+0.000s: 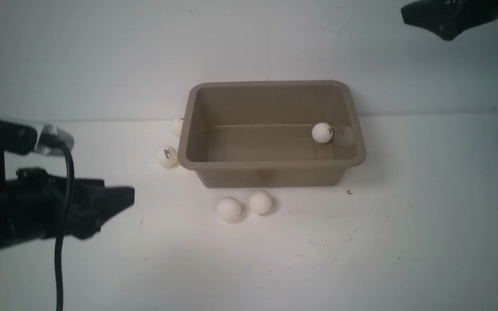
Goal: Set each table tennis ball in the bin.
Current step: Use the left arm to clamp the table tennis ball closest to it
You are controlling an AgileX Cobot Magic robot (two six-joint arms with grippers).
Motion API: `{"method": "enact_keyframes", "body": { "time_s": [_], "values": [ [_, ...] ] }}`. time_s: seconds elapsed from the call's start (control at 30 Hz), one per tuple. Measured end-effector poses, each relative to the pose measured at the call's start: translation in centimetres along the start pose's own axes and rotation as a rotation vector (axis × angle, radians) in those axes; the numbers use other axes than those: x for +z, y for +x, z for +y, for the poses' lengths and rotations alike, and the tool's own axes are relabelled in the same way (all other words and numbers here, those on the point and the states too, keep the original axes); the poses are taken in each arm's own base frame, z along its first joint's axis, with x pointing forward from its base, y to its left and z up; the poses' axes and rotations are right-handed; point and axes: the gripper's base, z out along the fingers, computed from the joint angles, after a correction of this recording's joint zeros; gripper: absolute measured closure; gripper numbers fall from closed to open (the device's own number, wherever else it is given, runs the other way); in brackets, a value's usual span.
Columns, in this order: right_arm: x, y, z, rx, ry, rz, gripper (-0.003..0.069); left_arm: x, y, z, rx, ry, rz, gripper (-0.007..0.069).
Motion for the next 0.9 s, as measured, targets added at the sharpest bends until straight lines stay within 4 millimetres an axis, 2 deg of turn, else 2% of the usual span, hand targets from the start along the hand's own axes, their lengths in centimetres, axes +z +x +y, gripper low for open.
{"method": "enact_keyframes", "body": {
  "time_s": [0.07,0.2,0.3,0.4,0.43,0.53,0.57,0.6,0.63,0.7,0.8,0.9],
  "values": [
    [0.1,0.1,0.1,0.014,-0.013,0.005,0.0072,0.5,-1.6,0.6,-0.045,-0.021,-0.031,0.0206],
    [0.1,0.1,0.1,0.074,-0.019,-0.005,0.0072,1.4,-6.4,1.6,-0.161,-0.006,-0.137,0.0206],
    [0.1,0.0,0.2,0.108,-0.024,-0.010,0.0072,2.8,-9.0,1.2,-0.069,0.120,-0.117,0.0206],
    [0.1,0.0,0.2,0.135,-0.028,-0.012,0.0072,4.3,-10.2,-0.1,0.068,0.251,-0.031,0.0206],
    [0.1,0.0,0.2,0.157,-0.028,-0.014,0.0072,5.5,-10.3,-1.1,0.124,0.316,0.084,0.0206],
    [0.1,-0.1,0.2,0.190,-0.028,-0.017,0.0072,6.6,-9.9,-1.8,0.128,0.311,0.244,0.0206],
    [0.1,-0.1,0.2,0.206,-0.030,-0.018,0.0072,7.5,-8.7,-1.7,0.115,0.248,0.392,0.0206],
    [0.1,-0.1,0.2,0.207,-0.030,-0.018,0.0072,7.6,-8.6,-1.7,0.115,0.237,0.410,0.0206],
    [0.1,-0.1,0.2,0.218,-0.031,-0.019,0.0072,8.2,-7.2,-1.2,0.100,0.133,0.562,0.0206],
    [0.1,-0.1,0.2,0.226,-0.034,-0.022,0.0072,8.3,-6.3,-0.1,0.116,0.017,0.663,0.0206],
    [0.1,-0.1,0.2,0.231,-0.035,-0.024,0.0072,8.3,-6.2,1.0,0.143,-0.105,0.685,0.0206],
    [0.1,-0.1,0.3,0.233,-0.037,-0.025,0.0072,9.0,-6.4,0.5,0.133,-0.074,0.635,0.0206]
  ]
}}
